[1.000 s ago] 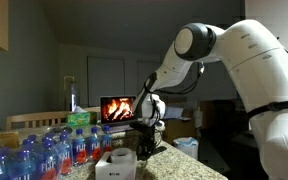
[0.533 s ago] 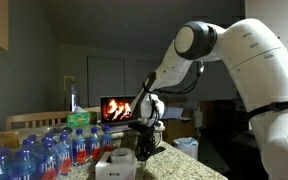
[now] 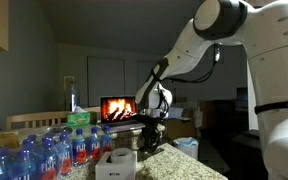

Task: Take the bottle and the black object and put them on the counter, then stack the clear tape, the black object and the bottle on the box

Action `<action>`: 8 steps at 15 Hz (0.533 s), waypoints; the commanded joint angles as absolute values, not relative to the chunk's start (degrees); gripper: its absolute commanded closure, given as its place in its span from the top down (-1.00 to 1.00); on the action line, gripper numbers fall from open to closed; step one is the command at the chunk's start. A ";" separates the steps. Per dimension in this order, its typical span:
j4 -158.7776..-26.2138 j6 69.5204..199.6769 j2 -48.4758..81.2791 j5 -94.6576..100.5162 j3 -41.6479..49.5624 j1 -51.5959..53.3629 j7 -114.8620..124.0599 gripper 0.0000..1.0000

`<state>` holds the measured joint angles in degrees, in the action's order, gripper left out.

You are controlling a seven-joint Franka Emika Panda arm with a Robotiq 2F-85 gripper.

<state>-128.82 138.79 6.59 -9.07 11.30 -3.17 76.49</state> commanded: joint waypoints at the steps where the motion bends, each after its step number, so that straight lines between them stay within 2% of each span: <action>1: -135.92 136.87 -4.08 -3.44 10.99 -4.08 83.00 -0.65; 8: -135.40 131.08 -11.96 1.68 3.26 -3.93 90.88 -0.65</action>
<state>-135.53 133.42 -9.24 -0.68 7.71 -3.68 86.52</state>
